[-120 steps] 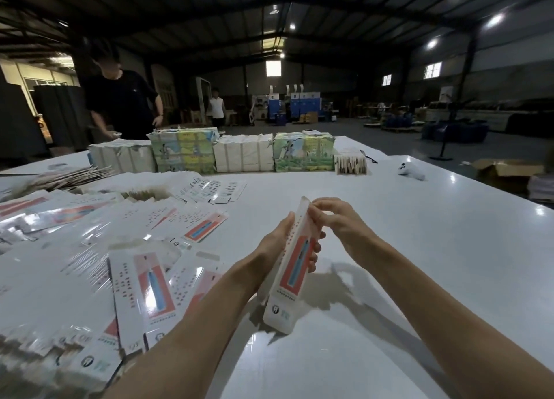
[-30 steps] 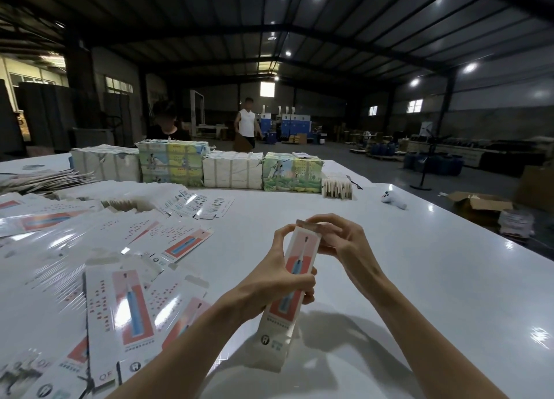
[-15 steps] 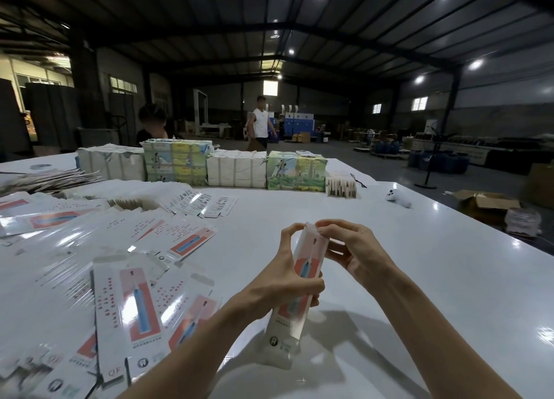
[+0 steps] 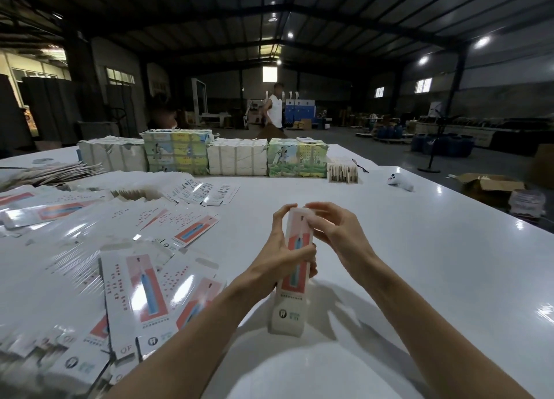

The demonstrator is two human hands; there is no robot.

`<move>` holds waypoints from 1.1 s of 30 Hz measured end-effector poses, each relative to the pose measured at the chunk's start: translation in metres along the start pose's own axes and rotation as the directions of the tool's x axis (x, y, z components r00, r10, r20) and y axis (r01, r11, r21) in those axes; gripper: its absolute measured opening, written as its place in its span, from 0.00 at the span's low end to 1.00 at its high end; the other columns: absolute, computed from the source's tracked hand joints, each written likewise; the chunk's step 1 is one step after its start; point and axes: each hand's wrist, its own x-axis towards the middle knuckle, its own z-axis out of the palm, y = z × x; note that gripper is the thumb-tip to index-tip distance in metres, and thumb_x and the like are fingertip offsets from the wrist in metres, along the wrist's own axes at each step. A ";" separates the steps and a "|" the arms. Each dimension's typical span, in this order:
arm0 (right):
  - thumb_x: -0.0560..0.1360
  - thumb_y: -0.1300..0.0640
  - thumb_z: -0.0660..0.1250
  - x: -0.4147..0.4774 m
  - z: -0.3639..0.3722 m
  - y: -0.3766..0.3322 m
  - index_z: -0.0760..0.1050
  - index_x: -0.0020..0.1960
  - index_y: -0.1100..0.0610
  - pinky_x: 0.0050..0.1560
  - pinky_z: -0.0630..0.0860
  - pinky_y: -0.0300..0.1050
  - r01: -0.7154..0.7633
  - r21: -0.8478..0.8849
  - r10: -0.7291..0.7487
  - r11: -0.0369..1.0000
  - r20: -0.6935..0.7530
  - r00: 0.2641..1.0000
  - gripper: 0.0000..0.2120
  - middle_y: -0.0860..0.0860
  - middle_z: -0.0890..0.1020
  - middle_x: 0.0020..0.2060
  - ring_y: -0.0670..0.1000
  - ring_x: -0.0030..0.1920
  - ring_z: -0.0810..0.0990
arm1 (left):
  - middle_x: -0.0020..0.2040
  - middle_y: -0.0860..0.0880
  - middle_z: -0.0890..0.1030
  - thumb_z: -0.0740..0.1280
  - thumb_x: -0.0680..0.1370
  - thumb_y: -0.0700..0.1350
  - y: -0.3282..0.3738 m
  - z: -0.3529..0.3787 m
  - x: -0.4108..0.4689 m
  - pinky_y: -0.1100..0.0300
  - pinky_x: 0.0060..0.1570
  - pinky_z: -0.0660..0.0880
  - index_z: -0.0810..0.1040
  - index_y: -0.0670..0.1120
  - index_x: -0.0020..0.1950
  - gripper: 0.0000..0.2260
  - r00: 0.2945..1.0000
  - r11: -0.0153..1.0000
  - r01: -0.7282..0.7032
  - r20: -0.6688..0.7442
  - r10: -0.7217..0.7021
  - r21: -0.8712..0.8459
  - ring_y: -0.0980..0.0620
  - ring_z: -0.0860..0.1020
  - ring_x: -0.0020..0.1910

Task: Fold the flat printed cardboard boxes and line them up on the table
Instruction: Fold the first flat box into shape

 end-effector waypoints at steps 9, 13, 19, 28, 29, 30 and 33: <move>0.80 0.63 0.72 -0.003 0.005 0.005 0.85 0.55 0.60 0.55 0.86 0.53 0.042 -0.048 -0.046 0.998 -0.084 0.995 0.05 0.54 0.88 0.50 0.54 0.52 0.88 | 0.54 0.35 0.77 0.76 0.75 0.40 -0.007 -0.004 0.003 0.47 0.42 0.83 0.61 0.70 0.72 0.38 0.999 0.994 0.039 0.023 -0.037 -0.104 0.42 0.84 0.41; 0.83 0.58 0.68 -0.002 0.012 0.012 0.82 0.63 0.57 0.53 0.85 0.48 0.053 -0.102 -0.061 0.993 -0.073 0.995 0.09 0.49 0.85 0.58 0.53 0.59 0.85 | 0.54 0.34 0.78 0.75 0.75 0.38 -0.007 -0.001 0.004 0.44 0.44 0.84 0.63 0.71 0.68 0.36 0.998 0.985 0.049 -0.018 -0.053 -0.163 0.39 0.84 0.42; 0.84 0.41 0.62 -0.006 0.026 0.014 0.69 0.75 0.48 0.46 0.81 0.36 0.058 -0.488 -0.048 0.871 0.032 0.998 0.22 0.49 0.70 0.68 0.48 0.60 0.78 | 0.67 0.37 0.76 0.65 0.81 0.32 0.002 0.002 0.003 0.40 0.51 0.83 0.59 0.64 0.76 0.34 0.967 0.862 -0.013 -0.225 -0.118 -0.506 0.37 0.85 0.56; 0.81 0.49 0.70 -0.030 0.015 -0.002 0.75 0.65 0.56 0.42 0.71 0.35 0.195 -0.829 -0.154 0.525 0.132 0.979 0.17 0.54 0.78 0.58 0.50 0.48 0.77 | 0.66 0.42 0.81 0.60 0.83 0.63 0.005 0.008 -0.004 0.47 0.58 0.82 0.58 0.59 0.83 0.29 0.989 0.898 0.090 -0.067 -0.131 -0.430 0.44 0.84 0.62; 0.81 0.52 0.70 -0.033 0.005 -0.004 0.75 0.64 0.58 0.44 0.72 0.38 0.188 -0.847 -0.159 0.498 0.124 0.980 0.15 0.55 0.79 0.58 0.52 0.49 0.77 | 0.64 0.46 0.83 0.59 0.83 0.65 0.002 0.010 -0.006 0.50 0.60 0.81 0.57 0.64 0.82 0.28 0.989 0.948 0.108 -0.062 -0.132 -0.298 0.47 0.85 0.60; 0.80 0.54 0.70 -0.036 -0.007 -0.005 0.76 0.64 0.58 0.46 0.74 0.41 0.167 -0.869 -0.148 0.466 0.109 0.983 0.15 0.56 0.80 0.58 0.54 0.51 0.78 | 0.60 0.49 0.85 0.58 0.83 0.66 0.000 0.014 -0.009 0.53 0.59 0.80 0.59 0.67 0.80 0.25 0.990 0.980 0.119 -0.057 -0.130 -0.162 0.49 0.85 0.57; 0.79 0.57 0.70 -0.053 -0.054 -0.005 0.77 0.65 0.58 0.50 0.76 0.46 0.030 -0.925 -0.069 0.378 0.004 0.998 0.16 0.56 0.81 0.59 0.57 0.53 0.80 | 0.46 0.48 0.87 0.61 0.86 0.57 -0.013 0.020 -0.014 0.61 0.41 0.80 0.79 0.64 0.66 0.11 0.998 0.990 0.041 -0.042 -0.036 0.134 0.48 0.85 0.46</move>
